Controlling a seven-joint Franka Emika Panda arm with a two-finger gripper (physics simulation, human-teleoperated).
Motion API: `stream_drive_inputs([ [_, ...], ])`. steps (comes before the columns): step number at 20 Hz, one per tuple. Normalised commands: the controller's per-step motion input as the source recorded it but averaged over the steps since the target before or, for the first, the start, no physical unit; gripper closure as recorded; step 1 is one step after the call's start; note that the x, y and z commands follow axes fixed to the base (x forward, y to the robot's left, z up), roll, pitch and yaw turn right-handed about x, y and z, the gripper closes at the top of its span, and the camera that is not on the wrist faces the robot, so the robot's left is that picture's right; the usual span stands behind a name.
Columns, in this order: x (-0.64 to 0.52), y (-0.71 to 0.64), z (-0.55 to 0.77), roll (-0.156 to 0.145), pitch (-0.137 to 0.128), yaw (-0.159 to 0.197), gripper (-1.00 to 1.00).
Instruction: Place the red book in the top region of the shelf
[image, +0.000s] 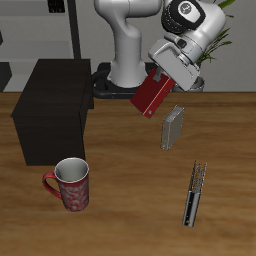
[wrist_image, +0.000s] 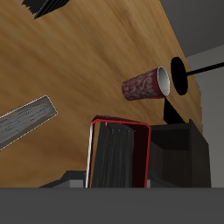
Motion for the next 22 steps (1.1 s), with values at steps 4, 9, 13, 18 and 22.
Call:
stream_drive_inputs([
  [4, 0.01, -0.18, -0.01, -0.058, 0.005, -0.022, 1.00],
  [9, 0.01, -0.10, 0.04, -0.032, -0.013, -0.026, 1.00],
  [13, 0.07, -0.04, -0.04, -0.011, 0.004, -0.004, 1.00],
  [18, 0.04, -0.02, -0.08, -0.012, 0.004, -0.014, 1.00],
  [22, 0.09, -0.02, -0.11, -0.007, 0.008, 0.001, 1.00],
])
